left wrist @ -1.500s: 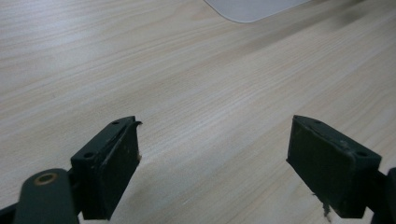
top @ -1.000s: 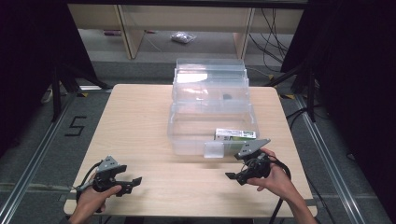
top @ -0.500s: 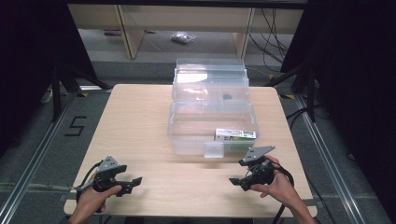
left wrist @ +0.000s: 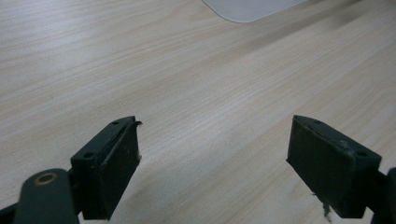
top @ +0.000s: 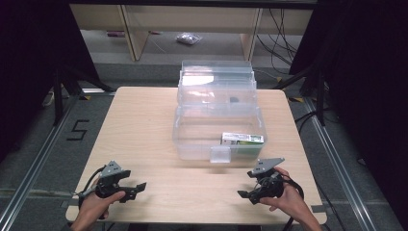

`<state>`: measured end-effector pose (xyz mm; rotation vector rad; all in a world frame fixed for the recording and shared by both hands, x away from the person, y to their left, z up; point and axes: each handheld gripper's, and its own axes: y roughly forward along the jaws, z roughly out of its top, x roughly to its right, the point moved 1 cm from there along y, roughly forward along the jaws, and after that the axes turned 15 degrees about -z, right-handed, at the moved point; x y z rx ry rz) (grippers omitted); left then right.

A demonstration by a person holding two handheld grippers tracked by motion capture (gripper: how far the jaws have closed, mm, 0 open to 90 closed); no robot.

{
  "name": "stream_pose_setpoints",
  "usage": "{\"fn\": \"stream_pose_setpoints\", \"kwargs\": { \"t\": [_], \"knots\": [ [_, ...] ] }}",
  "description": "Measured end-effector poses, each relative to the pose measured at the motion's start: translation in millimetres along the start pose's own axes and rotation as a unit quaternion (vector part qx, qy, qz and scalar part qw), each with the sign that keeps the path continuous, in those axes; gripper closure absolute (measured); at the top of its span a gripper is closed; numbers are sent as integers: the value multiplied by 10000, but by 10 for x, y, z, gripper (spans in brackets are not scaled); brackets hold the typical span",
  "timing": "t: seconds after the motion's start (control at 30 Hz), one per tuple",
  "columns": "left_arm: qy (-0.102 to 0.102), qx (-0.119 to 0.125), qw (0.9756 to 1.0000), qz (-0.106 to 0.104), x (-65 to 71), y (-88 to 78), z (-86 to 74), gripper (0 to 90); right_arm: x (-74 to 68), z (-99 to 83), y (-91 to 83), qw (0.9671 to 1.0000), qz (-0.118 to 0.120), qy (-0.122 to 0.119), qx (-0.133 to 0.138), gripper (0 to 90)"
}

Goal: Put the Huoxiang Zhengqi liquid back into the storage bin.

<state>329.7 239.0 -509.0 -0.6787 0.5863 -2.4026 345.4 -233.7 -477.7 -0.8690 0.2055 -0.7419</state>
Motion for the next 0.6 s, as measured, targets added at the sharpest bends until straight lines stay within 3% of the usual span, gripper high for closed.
{"fn": "stream_pose_setpoints", "kwargs": {
  "t": [0.03,0.27,0.3,0.47,0.5,0.53,0.6],
  "knots": [
    [3,-1,10000,-4,0,0,0,160,-5,-5,-15,9999,14,-17,-110,199],
    [0,1,10000,0,-1,0,1,160,-56,-51,22,9997,69,-125,-205,182],
    [-1,3,10000,-1,-1,0,1,160,-71,-57,25,9998,39,-38,-213,182],
    [2,23,10000,8,-2,1,0,160,-65,-61,27,9997,10,-76,-236,181],
    [-3,1,10000,1,-1,-1,1,160,-49,-60,26,9995,34,-157,-289,180],
    [-1,2,10000,-1,0,0,0,160,-58,-65,17,9992,-55,-71,-382,179],
    [1,1,10000,2,-1,-1,0,160,-42,-69,29,9994,-22,-165,-297,176]
  ]
}}
